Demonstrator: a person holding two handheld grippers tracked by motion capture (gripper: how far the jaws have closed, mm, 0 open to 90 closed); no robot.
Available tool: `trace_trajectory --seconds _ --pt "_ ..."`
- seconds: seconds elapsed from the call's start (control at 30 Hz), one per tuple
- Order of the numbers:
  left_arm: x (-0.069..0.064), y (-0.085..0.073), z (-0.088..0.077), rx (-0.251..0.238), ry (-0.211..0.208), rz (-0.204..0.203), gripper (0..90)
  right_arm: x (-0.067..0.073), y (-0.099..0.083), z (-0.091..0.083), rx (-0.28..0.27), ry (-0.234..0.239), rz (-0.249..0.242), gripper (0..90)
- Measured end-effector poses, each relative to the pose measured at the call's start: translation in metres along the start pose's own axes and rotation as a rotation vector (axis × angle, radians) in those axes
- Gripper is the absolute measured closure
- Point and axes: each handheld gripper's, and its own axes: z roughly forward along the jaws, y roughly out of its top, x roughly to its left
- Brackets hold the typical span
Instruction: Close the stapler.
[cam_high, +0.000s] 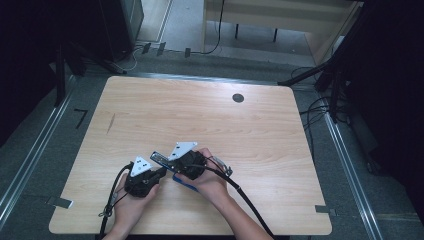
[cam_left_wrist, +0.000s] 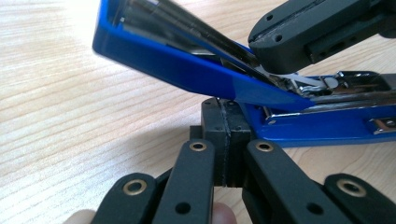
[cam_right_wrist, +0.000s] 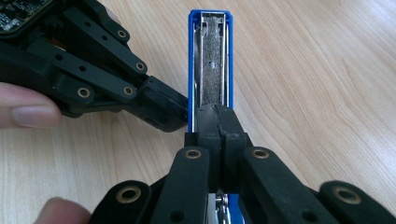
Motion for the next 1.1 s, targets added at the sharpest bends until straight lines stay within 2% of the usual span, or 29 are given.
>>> trace_trajectory --seconds 0.13,0.3,0.57,0.67,0.9,1.1 --pt "-0.003 0.000 -0.001 -0.016 -0.017 0.009 90.0 0.001 0.000 -0.003 -0.012 0.005 -0.001 90.0" --pt "-0.005 0.000 -0.003 -0.027 -0.044 -0.002 90.0 0.000 0.000 -0.006 -0.019 0.004 -0.002 90.0" --pt "-0.011 -0.002 -0.005 -0.055 -0.062 0.001 90.0 -0.002 -0.003 -0.012 -0.034 0.016 0.022 90.0" --pt "-0.015 -0.004 -0.006 -0.059 -0.068 0.013 90.0 -0.002 -0.004 -0.015 -0.038 0.019 0.030 90.0" --pt "-0.028 -0.008 -0.002 -0.054 -0.081 0.087 90.0 -0.003 -0.006 -0.023 -0.059 0.018 0.035 90.0" --pt "-0.033 -0.010 0.001 -0.041 -0.086 0.114 90.0 -0.005 -0.009 -0.030 -0.073 0.023 0.045 90.0"
